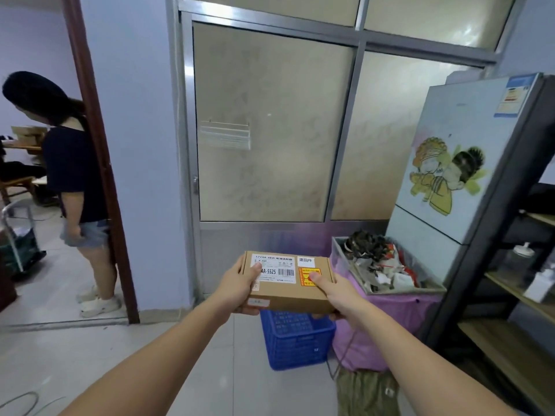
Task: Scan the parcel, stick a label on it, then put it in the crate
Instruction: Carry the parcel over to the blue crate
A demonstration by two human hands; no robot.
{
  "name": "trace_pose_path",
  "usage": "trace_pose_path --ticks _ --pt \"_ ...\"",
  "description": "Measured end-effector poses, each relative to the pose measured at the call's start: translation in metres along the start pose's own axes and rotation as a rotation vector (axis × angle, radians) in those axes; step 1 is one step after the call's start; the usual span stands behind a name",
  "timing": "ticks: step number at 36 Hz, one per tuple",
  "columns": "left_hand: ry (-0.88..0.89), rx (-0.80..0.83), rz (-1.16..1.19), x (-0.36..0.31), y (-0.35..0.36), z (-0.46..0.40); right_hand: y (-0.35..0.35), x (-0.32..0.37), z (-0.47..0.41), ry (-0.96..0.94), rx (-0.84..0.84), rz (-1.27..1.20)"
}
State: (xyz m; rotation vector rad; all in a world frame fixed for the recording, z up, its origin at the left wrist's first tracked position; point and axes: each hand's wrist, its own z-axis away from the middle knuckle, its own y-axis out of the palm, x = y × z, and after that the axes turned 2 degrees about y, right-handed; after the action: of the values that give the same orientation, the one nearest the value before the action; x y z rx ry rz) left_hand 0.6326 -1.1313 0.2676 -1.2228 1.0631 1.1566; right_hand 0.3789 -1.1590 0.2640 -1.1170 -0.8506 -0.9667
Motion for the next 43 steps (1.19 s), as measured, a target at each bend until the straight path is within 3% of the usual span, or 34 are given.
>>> trace_pose_path --ticks 13,25,43 --pt "0.0 -0.077 -0.012 -0.017 -0.01 -0.162 -0.011 0.041 -0.17 -0.022 0.083 0.015" --pt "-0.009 -0.074 -0.029 -0.014 -0.077 -0.311 0.033 0.084 -0.326 -0.023 0.094 0.023" --pt "-0.094 0.078 -0.017 0.02 -0.119 -0.555 0.054 0.099 -0.527 0.109 0.005 -0.047"
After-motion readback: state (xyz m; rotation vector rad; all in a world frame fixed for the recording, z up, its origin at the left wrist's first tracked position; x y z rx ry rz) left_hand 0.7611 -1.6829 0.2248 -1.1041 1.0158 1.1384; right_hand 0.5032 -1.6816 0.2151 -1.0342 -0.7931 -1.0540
